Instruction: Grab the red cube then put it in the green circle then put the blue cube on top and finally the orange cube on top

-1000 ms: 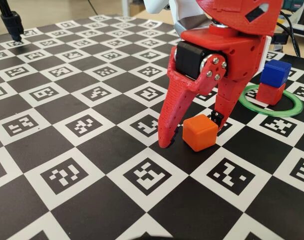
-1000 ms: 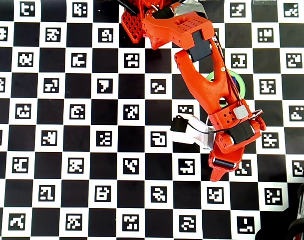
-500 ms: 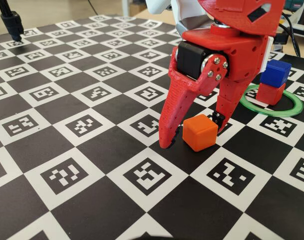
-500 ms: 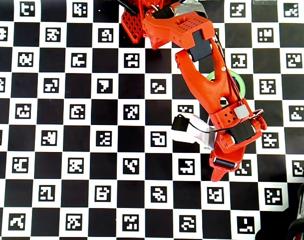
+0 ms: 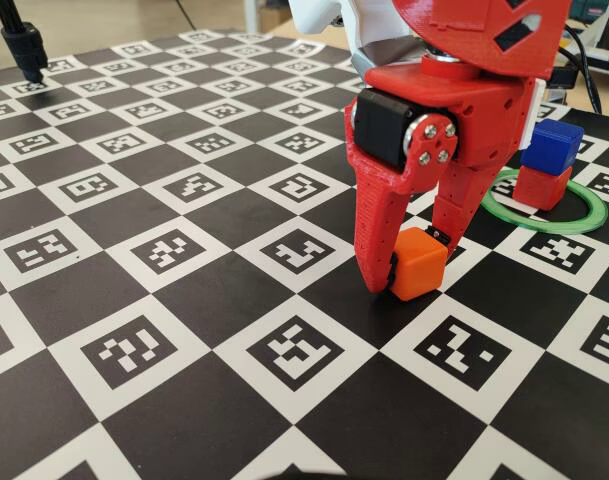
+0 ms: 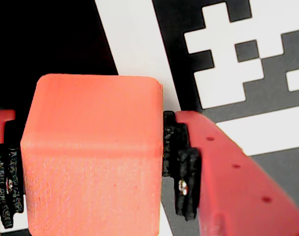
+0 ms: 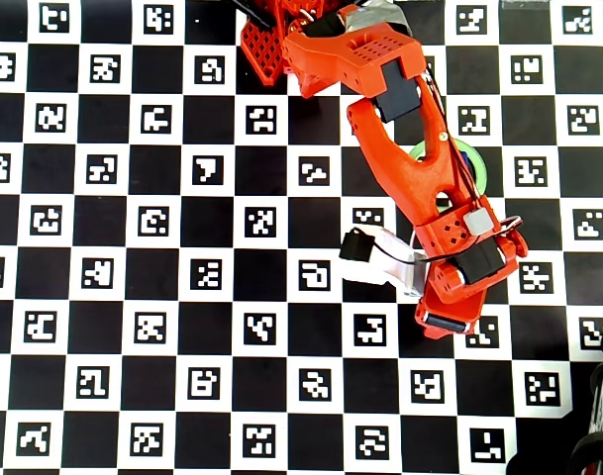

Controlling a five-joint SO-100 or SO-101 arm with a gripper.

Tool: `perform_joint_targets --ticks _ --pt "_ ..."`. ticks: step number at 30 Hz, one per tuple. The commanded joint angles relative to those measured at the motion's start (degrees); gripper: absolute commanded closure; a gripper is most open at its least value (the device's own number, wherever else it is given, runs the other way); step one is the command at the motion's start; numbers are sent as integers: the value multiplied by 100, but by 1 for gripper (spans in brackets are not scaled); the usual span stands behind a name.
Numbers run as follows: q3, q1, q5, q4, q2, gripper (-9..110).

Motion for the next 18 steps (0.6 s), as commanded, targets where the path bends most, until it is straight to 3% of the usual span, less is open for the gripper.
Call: perform_joint_targets --ticks 1,18 --pt "-53 -53 -26 9 483 92" --pt "677 -62 -1160 545 2355 92"
